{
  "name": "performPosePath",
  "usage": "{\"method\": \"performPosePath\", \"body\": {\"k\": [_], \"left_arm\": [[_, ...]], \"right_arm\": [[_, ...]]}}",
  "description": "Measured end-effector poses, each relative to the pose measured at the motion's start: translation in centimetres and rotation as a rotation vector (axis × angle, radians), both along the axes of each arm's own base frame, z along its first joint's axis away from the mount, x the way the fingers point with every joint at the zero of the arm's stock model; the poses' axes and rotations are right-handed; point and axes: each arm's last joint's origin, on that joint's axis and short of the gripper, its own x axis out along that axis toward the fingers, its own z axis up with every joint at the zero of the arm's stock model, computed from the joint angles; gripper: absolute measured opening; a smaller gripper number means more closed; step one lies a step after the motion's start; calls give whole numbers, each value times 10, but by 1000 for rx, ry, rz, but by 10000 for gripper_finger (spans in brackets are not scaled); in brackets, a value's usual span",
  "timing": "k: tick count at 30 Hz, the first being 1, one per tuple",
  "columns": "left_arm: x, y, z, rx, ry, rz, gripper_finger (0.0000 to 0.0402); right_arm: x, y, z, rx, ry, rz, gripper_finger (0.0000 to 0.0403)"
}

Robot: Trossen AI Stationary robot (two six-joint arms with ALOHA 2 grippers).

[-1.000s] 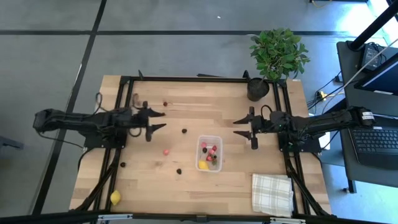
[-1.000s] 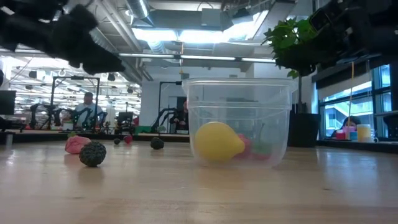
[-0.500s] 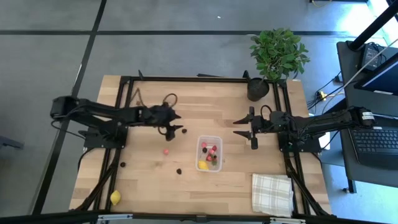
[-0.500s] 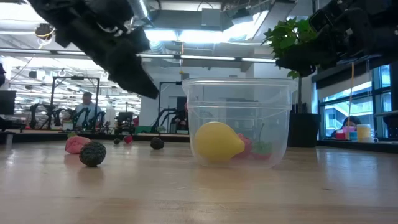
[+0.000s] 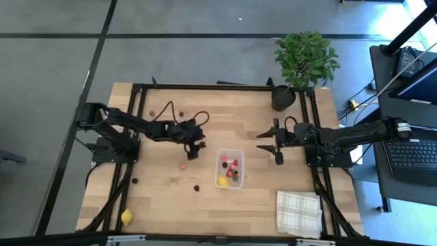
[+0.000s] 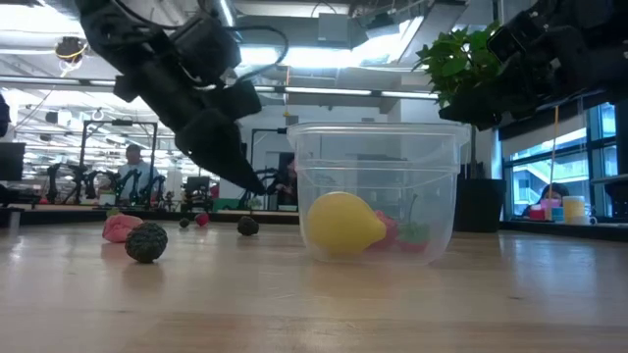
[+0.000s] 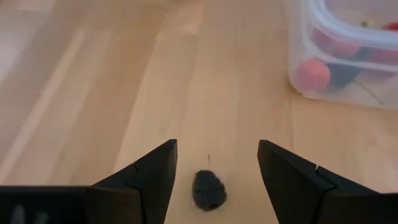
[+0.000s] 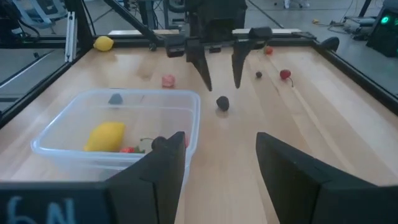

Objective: Pick and placing Produce into tupperware
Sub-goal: Put the top blackberry into the transparent bin

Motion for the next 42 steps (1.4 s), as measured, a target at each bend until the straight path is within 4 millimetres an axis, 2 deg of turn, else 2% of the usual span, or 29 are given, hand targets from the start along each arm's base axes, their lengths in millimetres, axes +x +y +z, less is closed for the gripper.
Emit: {"method": "performPosePath", "body": {"k": [17, 28, 32, 42], "left_arm": [[3, 1, -35, -4, 141, 22, 218], [4, 1, -36, 8, 141, 34, 216], [4, 1, -36, 11, 141, 36, 195], [4, 2, -36, 16, 144, 41, 100]], "right_arm": [[0, 0, 0, 0, 0, 0, 198], [0, 0, 0, -1, 1, 0, 198], [0, 0, 0, -1, 1, 0, 198], [0, 0, 0, -1, 1, 0, 198]]}}
